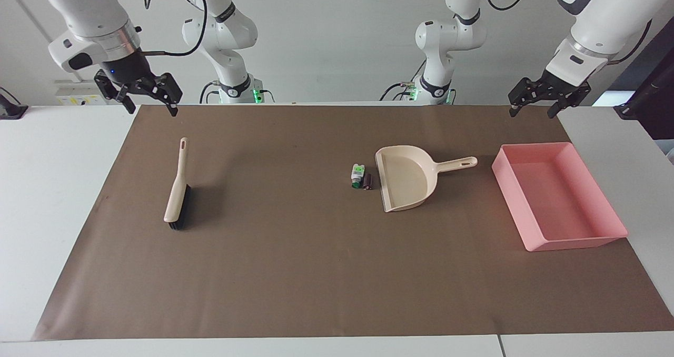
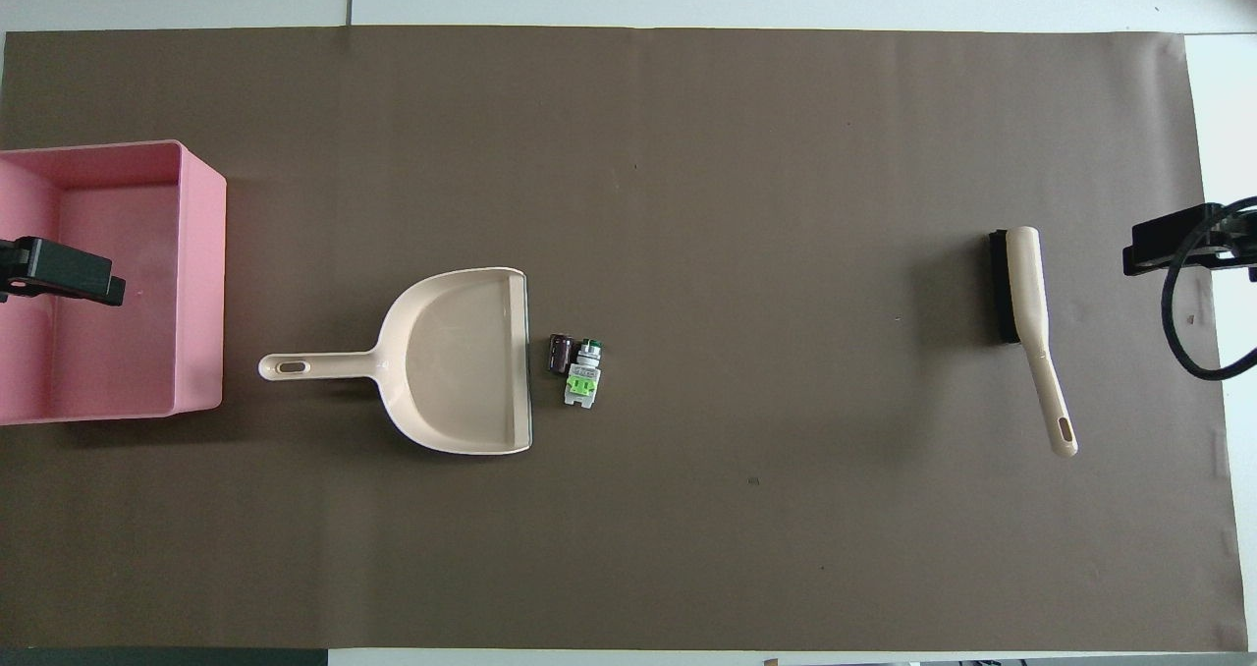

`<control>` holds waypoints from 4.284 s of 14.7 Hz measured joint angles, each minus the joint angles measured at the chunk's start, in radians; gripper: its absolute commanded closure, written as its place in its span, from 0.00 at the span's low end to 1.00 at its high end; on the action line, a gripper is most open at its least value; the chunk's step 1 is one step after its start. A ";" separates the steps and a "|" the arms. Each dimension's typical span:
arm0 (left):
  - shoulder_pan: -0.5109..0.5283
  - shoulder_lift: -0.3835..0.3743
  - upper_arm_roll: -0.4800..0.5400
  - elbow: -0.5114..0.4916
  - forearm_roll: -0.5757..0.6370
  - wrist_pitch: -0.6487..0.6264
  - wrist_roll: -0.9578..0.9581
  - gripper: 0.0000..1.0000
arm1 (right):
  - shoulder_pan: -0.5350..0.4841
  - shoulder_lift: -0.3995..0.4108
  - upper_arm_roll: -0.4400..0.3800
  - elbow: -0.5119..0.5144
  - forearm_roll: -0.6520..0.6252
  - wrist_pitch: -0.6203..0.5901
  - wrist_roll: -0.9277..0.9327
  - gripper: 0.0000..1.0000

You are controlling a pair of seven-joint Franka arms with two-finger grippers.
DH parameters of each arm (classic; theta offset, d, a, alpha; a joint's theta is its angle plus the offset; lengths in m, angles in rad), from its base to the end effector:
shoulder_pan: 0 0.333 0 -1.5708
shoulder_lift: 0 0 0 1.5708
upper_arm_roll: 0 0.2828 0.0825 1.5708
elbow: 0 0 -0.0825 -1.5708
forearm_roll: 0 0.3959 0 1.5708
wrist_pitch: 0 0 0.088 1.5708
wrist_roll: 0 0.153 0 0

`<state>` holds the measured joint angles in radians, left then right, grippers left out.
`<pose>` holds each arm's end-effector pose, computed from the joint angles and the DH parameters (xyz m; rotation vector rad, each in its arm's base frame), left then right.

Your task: Clean e-waste and dump in bin

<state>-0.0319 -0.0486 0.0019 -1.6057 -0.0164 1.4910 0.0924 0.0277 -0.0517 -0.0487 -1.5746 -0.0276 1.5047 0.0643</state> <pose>0.5408 -0.0188 0.5489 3.1155 -0.1921 -0.1023 0.5443 -0.0164 0.5665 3.1131 -0.1352 -0.0276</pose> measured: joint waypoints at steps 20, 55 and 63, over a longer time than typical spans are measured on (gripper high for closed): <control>-0.017 -0.002 -0.019 -0.059 0.001 0.071 0.516 0.01 | -0.084 -0.074 -0.016 -0.503 0.000 0.387 -0.154 0.00; -0.280 -0.001 -0.044 -0.746 0.263 0.731 0.905 0.44 | -0.153 -0.042 -0.016 -0.854 0.041 0.741 -0.217 1.00; -0.281 0.000 -0.044 -0.744 0.265 0.730 0.904 1.00 | -0.141 -0.042 -0.005 -0.764 0.082 0.628 -0.215 1.00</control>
<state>-0.3125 -0.0485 -0.0423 -2.3497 0.2486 2.2207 0.9960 -0.1129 -0.0941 -0.0542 -2.3384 0.0549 2.1328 -0.1504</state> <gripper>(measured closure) 0.678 0.744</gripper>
